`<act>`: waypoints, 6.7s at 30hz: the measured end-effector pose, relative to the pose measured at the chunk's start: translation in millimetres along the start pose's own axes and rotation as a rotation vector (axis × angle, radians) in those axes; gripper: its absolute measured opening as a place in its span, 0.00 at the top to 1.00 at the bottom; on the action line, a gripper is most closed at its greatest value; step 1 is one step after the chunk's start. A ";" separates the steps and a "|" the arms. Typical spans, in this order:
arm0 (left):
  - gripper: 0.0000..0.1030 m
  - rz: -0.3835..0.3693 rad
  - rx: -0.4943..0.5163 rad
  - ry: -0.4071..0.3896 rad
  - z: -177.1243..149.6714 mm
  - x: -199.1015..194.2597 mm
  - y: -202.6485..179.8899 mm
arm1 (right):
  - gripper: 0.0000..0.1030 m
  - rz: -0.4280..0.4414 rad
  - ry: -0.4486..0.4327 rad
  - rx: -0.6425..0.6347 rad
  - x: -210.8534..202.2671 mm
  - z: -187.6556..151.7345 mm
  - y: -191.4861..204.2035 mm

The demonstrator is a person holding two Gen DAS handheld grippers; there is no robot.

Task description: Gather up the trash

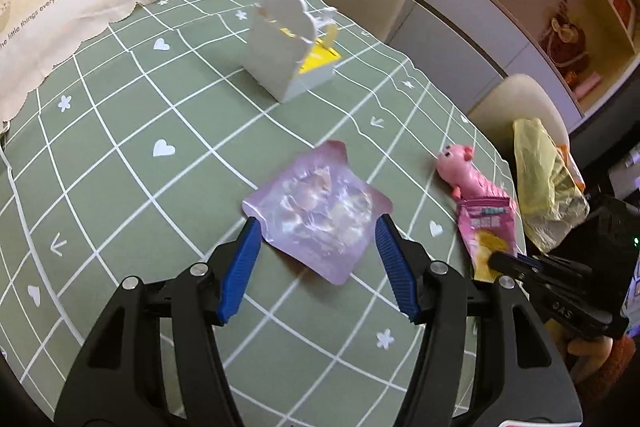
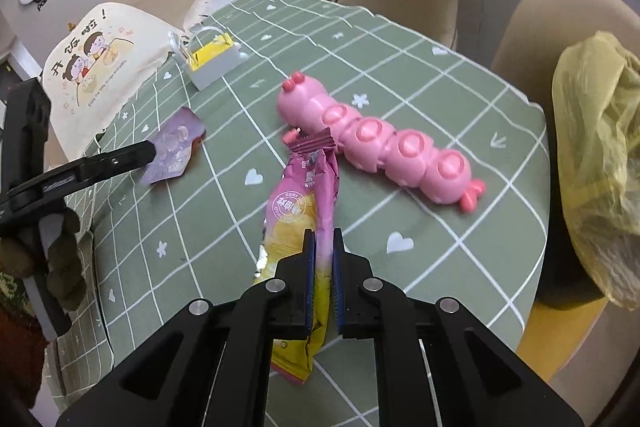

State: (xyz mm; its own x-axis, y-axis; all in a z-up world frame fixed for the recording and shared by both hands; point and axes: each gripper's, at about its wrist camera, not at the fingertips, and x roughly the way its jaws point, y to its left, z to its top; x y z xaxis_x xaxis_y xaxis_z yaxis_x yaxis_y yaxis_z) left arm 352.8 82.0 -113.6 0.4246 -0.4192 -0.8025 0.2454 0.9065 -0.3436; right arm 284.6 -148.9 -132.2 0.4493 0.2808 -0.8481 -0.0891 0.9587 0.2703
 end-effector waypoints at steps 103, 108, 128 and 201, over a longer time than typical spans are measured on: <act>0.72 -0.061 0.280 0.002 69.6 80.9 -392.3 | 0.91 -0.087 -0.339 -0.012 -186.5 83.2 -293.3; 0.70 -0.030 0.193 -0.011 64.6 69.6 -362.7 | 0.91 -0.113 -0.218 -0.082 -140.0 85.6 -282.2; 0.58 0.126 0.079 -0.072 -14.2 -7.4 -269.3 | 0.67 -0.089 -0.106 -0.003 -117.6 51.7 -266.0; 0.22 0.220 0.300 -0.418 -151.5 -171.6 -242.7 | 0.66 -0.185 -0.529 0.011 -262.1 -155.3 -25.2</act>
State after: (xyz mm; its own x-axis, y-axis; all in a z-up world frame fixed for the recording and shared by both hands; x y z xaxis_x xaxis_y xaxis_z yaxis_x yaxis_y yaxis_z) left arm 88.3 -58.3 33.5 0.7886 -0.2613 -0.5567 0.3227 0.9464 0.0129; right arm 31.0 -239.6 12.5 0.8417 0.0444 -0.5381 0.0411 0.9884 0.1459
